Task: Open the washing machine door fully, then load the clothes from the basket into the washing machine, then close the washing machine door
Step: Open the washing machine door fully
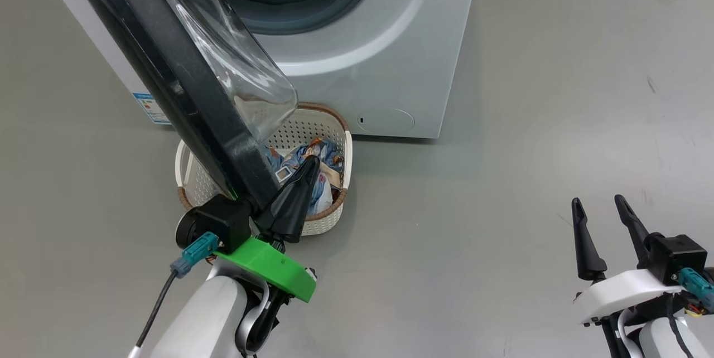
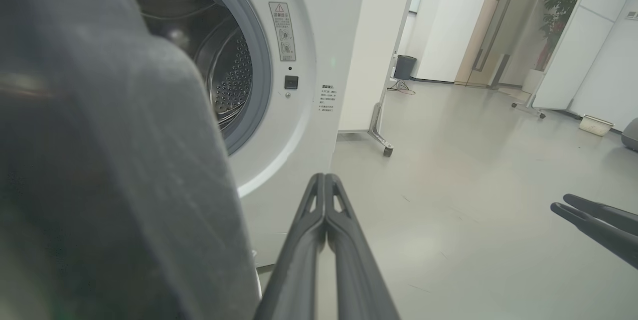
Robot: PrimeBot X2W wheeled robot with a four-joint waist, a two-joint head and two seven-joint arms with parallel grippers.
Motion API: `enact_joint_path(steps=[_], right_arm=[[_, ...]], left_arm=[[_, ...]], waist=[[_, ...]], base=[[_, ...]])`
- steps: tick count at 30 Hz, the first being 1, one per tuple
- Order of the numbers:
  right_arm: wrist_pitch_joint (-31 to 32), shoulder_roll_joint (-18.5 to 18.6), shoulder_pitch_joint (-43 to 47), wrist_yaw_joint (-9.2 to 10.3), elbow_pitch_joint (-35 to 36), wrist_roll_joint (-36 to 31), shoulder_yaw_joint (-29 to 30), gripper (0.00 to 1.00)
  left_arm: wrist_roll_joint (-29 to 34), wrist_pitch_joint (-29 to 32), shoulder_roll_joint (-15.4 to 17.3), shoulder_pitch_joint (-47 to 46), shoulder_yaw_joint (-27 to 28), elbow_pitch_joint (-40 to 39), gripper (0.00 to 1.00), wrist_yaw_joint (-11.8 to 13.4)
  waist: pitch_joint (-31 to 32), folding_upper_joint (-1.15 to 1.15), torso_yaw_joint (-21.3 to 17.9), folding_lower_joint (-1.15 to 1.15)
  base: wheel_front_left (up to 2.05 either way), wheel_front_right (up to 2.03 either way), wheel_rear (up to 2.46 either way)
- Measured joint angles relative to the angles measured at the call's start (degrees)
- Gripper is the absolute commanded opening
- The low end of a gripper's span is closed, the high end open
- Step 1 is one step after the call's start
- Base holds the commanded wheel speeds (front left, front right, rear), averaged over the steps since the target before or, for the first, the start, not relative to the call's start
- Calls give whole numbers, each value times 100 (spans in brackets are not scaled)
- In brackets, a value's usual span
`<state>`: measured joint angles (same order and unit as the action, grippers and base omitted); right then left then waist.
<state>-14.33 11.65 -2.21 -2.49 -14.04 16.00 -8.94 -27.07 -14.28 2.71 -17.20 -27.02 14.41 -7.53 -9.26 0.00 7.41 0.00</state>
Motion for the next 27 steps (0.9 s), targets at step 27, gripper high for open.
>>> enact_joint_path(steps=[27], right_arm=[[0,-80,37,-98,-104,-58,127,100]], left_arm=[[292,-42,-14,563,119,-148,0,363]], waist=[[155,0,663,0]], base=[[0,0,0]])
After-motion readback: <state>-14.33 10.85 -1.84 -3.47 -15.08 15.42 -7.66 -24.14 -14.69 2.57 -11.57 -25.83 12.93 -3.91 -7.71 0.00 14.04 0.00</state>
